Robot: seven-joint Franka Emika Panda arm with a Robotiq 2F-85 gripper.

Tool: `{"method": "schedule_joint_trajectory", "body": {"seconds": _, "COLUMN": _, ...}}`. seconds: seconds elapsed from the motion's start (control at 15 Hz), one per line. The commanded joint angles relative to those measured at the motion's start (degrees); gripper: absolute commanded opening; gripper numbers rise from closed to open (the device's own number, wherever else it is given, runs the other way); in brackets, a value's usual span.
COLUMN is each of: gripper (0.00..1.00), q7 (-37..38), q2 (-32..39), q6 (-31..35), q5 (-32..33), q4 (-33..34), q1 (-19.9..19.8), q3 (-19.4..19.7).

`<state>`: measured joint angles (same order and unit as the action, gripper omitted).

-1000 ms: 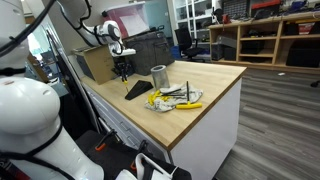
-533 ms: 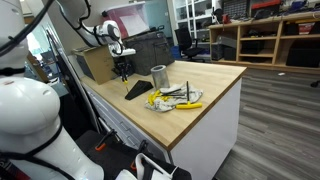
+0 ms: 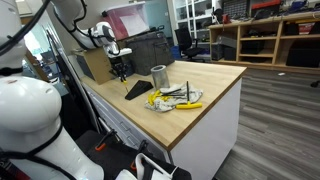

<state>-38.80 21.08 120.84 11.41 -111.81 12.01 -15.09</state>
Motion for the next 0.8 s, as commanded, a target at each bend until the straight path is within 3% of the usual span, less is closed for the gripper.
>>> {"method": "schedule_joint_trajectory", "body": {"seconds": 0.0, "gripper": 0.04, "q7": 2.74, "q2": -4.09, "q6": 6.59, "q5": 2.97, "q4": -7.22, "q1": 0.26, "q3": 0.66}}
{"method": "schedule_joint_trajectory", "body": {"seconds": 0.33, "gripper": 0.04, "q7": 5.34, "q2": -6.14, "q6": 10.97, "q5": 2.3, "q4": -11.12, "q1": -0.59, "q3": 0.93}}
{"method": "schedule_joint_trajectory", "body": {"seconds": 0.73, "gripper": 0.04, "q7": 4.81, "q2": -4.96, "q6": 10.52, "q5": -1.85, "q4": -9.93, "q1": -2.83, "q3": 1.34}}
